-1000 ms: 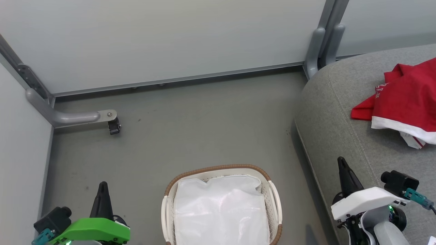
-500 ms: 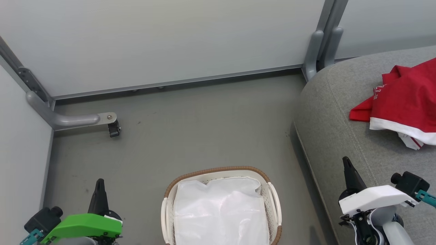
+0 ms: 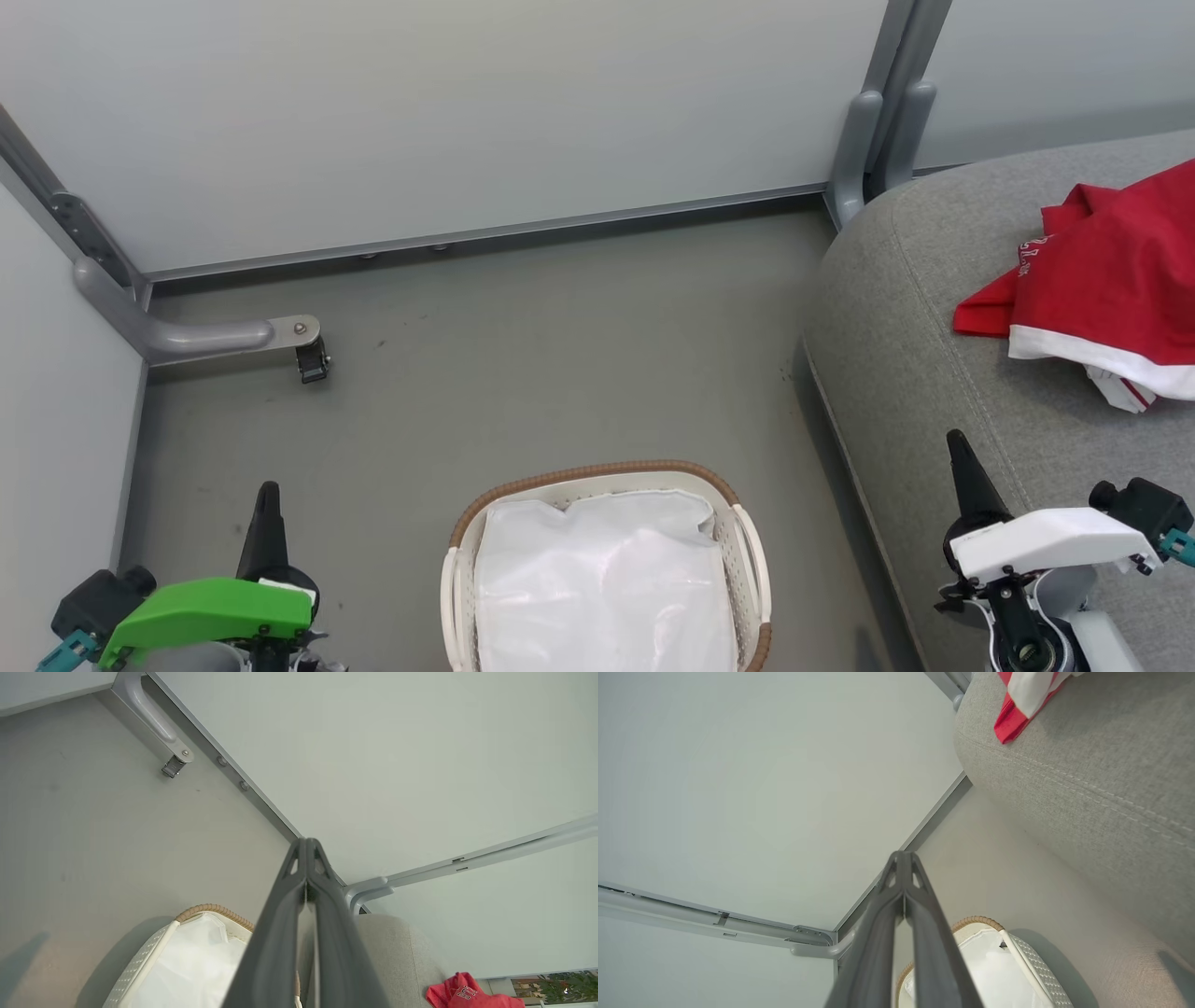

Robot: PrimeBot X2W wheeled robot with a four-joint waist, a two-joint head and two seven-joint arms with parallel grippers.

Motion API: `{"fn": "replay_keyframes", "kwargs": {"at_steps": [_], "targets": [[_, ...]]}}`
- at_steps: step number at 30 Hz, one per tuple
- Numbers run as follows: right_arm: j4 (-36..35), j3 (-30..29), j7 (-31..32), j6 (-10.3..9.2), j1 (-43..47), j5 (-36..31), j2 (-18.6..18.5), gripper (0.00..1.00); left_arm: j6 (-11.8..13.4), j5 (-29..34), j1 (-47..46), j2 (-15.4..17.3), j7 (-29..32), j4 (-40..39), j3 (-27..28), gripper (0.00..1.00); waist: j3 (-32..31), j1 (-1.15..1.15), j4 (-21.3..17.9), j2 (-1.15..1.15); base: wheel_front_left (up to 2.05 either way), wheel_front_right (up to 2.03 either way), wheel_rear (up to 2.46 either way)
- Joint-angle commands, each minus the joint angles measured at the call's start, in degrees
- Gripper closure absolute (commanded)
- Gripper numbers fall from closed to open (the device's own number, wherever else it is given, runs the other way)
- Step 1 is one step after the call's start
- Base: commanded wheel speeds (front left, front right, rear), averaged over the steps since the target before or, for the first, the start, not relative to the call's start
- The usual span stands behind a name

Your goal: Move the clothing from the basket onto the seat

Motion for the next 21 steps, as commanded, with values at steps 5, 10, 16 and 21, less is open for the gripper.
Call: {"fn": "replay_keyframes", "kwargs": {"at_steps": [5, 10, 16, 21], "targets": [[-1.03, -0.74, 1.14, -0.03, 0.13, 4.32, -0.41, 1.00, -0.51, -3.93, -1.76, 0.33, 1.00, -0.93, 0.60, 1.00, -0.25, 0.00, -0.07, 0.00, 0.00, 0.00, 0.00], [-1.29, -1.12, 1.91, -0.04, 0.22, 7.20, -0.42, 1.00, -0.57, -6.65, -1.90, 0.35, 1.81, -1.16, 0.91, 1.00, -0.47, 0.00, -0.13, 0.00, 0.00, 0.00, 0.00], [-1.56, -1.55, 2.83, -0.04, 0.28, 10.58, -0.44, 1.00, -0.68, -9.80, -2.00, 0.36, 2.69, -1.41, 1.29, 1.00, -0.73, 0.00, -0.20, 0.00, 0.00, 0.00, 0.00], [-1.80, -1.93, 3.57, -0.04, 0.37, 13.34, -0.46, 1.00, -0.80, -12.37, -2.23, 0.37, 3.40, -1.61, 1.57, 1.00, -0.96, 0.00, -0.27, 0.00, 0.00, 0.00, 0.00]]}}
